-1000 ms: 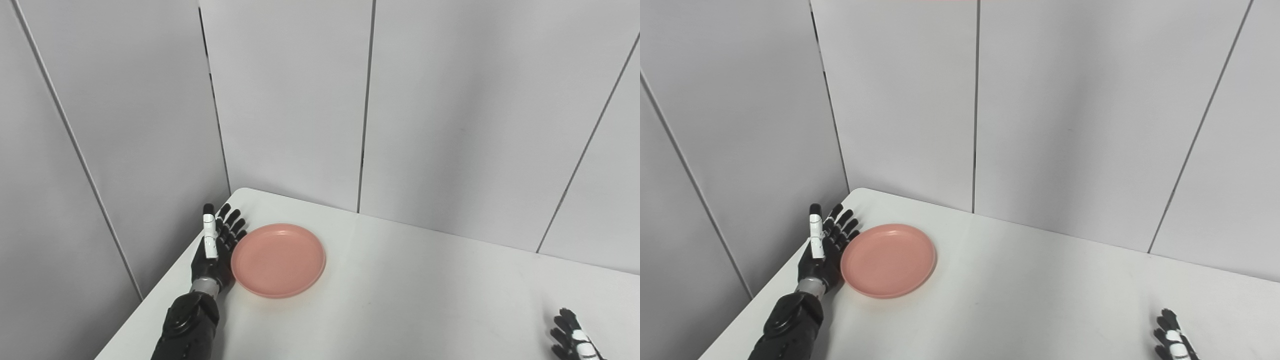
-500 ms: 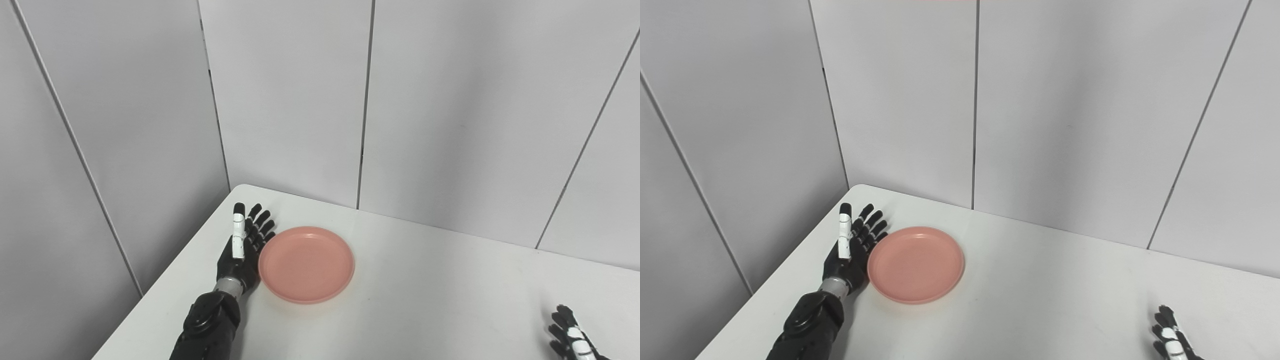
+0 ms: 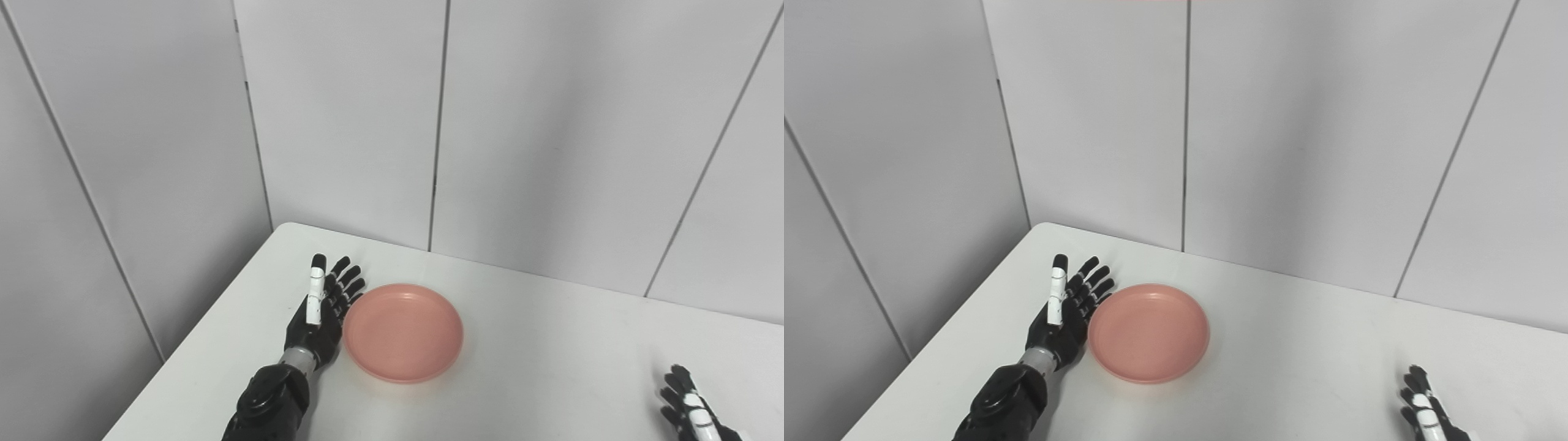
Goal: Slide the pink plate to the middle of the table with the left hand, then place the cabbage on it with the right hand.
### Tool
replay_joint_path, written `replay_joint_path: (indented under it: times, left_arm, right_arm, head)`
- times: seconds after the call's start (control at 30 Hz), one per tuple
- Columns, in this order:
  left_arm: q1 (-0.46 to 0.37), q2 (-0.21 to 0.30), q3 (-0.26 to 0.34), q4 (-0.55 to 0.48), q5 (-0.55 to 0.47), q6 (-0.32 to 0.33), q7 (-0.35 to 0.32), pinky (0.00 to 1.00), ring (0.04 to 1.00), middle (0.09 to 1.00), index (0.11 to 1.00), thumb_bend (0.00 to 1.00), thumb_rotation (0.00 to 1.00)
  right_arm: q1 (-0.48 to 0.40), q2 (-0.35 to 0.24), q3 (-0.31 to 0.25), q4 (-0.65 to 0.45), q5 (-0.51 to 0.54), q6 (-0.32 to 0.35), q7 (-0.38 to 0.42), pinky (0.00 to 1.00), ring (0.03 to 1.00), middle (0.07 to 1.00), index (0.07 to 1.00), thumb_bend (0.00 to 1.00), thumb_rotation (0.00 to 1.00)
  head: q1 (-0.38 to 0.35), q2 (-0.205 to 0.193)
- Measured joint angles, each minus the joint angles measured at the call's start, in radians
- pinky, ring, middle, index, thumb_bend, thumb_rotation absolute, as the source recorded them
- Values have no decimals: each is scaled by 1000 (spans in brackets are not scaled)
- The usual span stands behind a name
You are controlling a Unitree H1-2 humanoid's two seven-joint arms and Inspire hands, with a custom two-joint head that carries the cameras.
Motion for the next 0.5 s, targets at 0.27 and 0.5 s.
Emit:
replay_joint_path:
  times: [0.27, 0.5]
  left_arm:
    - [16, -25, -44, -45, 1, 41, -28, 948, 941, 943, 938, 867, 975]
    - [29, -56, -87, -79, 42, 60, -28, 955, 956, 952, 948, 890, 979]
  right_arm:
    - [-1, 10, 4, 16, -19, -24, -12, 1000, 976, 980, 1000, 312, 1000]
    - [0, 19, 7, 13, -35, -28, -25, 1000, 973, 977, 1000, 330, 1000]
  head:
    - [-28, 5]
    - [-57, 11]
